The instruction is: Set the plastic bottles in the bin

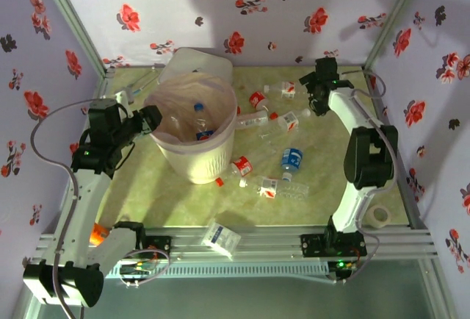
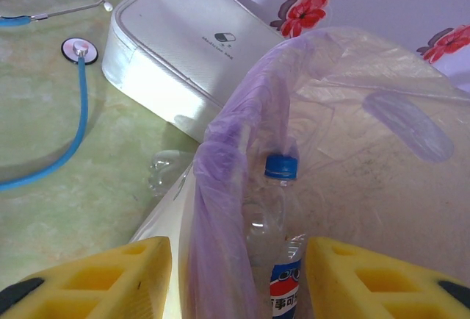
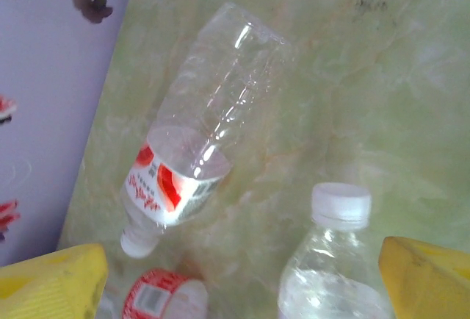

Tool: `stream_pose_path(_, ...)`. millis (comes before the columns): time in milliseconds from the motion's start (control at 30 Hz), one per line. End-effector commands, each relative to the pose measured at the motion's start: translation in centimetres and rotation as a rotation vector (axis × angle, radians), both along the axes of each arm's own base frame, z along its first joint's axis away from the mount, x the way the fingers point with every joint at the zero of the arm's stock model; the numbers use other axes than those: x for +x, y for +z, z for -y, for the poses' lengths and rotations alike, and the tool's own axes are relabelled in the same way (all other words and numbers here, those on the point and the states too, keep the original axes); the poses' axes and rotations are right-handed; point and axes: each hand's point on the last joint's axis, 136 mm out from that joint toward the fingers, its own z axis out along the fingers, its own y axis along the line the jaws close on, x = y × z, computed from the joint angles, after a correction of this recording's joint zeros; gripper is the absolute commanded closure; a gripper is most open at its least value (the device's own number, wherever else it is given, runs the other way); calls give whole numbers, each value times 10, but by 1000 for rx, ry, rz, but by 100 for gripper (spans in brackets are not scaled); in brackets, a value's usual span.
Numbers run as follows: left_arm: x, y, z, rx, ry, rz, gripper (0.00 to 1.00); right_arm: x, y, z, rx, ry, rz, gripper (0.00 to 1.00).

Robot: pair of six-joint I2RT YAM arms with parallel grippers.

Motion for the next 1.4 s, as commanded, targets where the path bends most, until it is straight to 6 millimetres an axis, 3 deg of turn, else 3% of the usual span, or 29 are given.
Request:
stream_pose_path(0,2,-1,-2,26,14,0,47,25,7,1,109,-169,66,8)
stream_pose_path(233,0,-1,-7,75,18,-2,47,53,-8,3,104,-215,67,9)
stream_pose_path(467,3,-2,-8,76,27,-1,47,77,-30,-18,109,-158,-16,7)
stream_pose_path(633,3,-4,-10,89,30,-5,47,87,-49,-32,116,-141,-43,6)
stream_pose_path(1000,0,-1,-14,111,41,-1,47,99,-100,-41,140,-143,-113,8)
stream_pose_path(1200,0,-1,-15,112,44,-2,47,103,-89,-36,126,-134,-81,22)
stream_pose_path(1367,0,0,-15,110,45,1,47,109,-63,-25,119,-131,-27,33)
